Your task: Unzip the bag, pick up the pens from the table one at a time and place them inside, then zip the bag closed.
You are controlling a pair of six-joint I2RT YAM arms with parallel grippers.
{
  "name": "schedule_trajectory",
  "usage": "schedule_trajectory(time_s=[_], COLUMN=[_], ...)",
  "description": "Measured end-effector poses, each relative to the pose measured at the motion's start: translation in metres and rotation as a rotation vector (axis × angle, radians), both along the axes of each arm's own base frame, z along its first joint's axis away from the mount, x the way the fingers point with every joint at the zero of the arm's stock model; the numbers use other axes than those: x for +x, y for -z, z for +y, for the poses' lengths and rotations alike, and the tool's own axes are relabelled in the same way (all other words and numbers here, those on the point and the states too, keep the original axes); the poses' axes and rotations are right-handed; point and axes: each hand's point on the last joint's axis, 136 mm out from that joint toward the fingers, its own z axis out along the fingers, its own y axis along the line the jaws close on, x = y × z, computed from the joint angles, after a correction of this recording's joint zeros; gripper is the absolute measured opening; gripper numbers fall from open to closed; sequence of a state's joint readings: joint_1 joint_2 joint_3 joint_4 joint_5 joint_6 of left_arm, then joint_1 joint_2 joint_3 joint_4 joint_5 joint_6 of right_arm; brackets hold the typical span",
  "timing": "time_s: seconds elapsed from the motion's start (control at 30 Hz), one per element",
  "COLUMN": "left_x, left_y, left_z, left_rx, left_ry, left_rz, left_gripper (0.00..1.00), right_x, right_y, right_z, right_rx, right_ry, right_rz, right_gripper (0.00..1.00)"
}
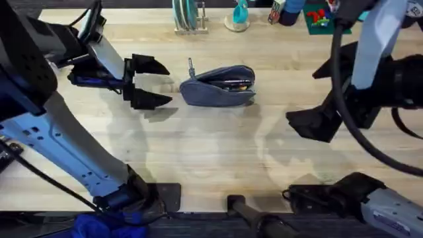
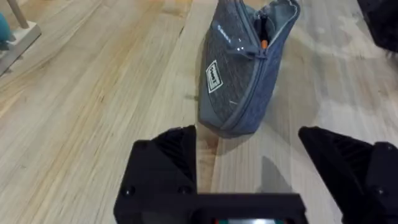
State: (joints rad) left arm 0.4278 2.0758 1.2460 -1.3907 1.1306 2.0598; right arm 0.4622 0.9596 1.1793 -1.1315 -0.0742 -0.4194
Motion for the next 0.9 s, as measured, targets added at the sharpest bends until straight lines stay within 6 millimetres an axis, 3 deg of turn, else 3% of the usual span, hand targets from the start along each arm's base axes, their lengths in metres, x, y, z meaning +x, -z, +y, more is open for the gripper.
schedule_trajectory(time_s=[0.57,0.9], left_x=[-0.001,-0.001], left_y=[-0.001,-0.001], left_z=[0.0,0.0], left_rx=[-0.004,-0.004], left_ry=[-0.001,-0.001], left_rz=[0.007,0.006], left_gripper=[0.995,0.996], right_x=[0.006,0.027], right_y=[-0.005,-0.023], right_z=[0.003,0.014], right_rx=[0.017,0.204], right_ry=[0.003,0.218], right_rz=[-0.029,-0.038], right_gripper=[0.996,0.996])
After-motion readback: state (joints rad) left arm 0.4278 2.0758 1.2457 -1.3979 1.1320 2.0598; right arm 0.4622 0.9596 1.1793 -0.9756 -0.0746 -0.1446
